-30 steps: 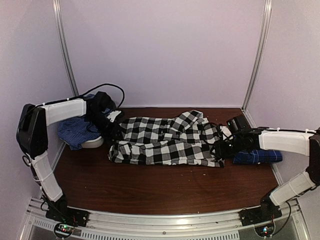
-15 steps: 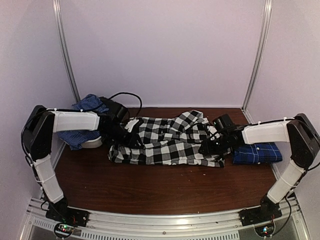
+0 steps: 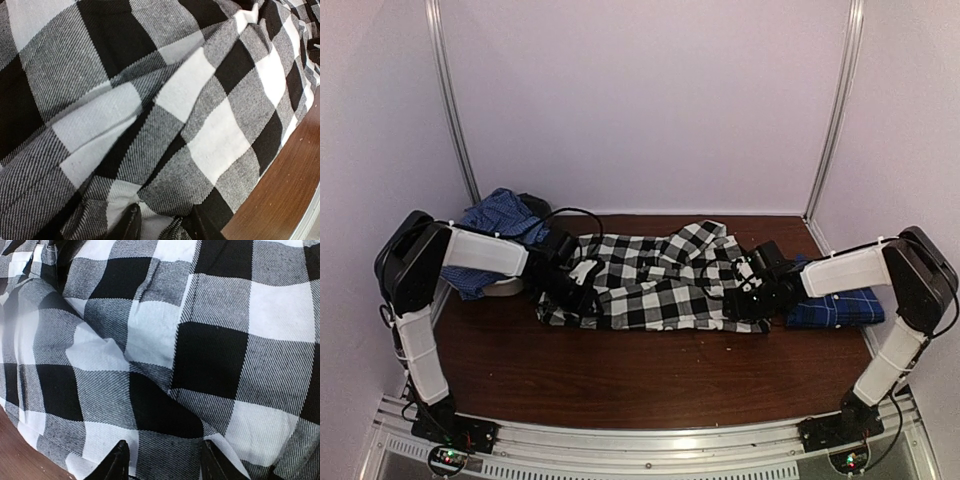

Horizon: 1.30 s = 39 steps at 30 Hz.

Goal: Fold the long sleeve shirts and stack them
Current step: Move the 1/3-folded shirt to the center of the board.

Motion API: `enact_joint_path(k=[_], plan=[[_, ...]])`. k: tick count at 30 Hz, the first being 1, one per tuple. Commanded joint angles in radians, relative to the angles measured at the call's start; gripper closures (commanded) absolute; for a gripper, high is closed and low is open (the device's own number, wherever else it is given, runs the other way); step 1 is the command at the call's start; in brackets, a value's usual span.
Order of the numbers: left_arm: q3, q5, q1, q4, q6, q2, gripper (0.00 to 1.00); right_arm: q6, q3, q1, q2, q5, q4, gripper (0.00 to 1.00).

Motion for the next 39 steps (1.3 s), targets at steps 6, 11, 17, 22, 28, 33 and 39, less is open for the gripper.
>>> enact_joint_path(k=[6,11,17,22,28,33,39], plan=[[-0.173,-0.081,-0.097,-0.003,-0.101,-0.07,0.64,0.043,-0.191,0.012,-0.14,0.089,-0.097,0.5],[-0.248,-0.094,-0.155,-0.008,-0.175,-0.141,0.65,0.113,-0.266,0.04,-0.218,0.082,-0.123,0.5],[-0.321,-0.144,-0.23,-0.026,-0.245,-0.208,0.65,0.237,-0.326,0.136,-0.355,0.108,-0.162,0.51],[-0.386,-0.193,-0.299,-0.023,-0.312,-0.252,0.64,0.331,-0.363,0.204,-0.474,0.168,-0.234,0.51],[-0.417,-0.232,-0.339,-0.021,-0.372,-0.344,0.64,0.372,-0.375,0.236,-0.575,0.179,-0.295,0.51],[-0.375,-0.285,-0.34,-0.027,-0.349,-0.378,0.6,0.394,-0.328,0.274,-0.623,0.189,-0.318,0.51],[-0.284,-0.338,-0.339,-0.033,-0.312,-0.361,0.49,0.344,-0.249,0.279,-0.554,0.232,-0.292,0.51]])
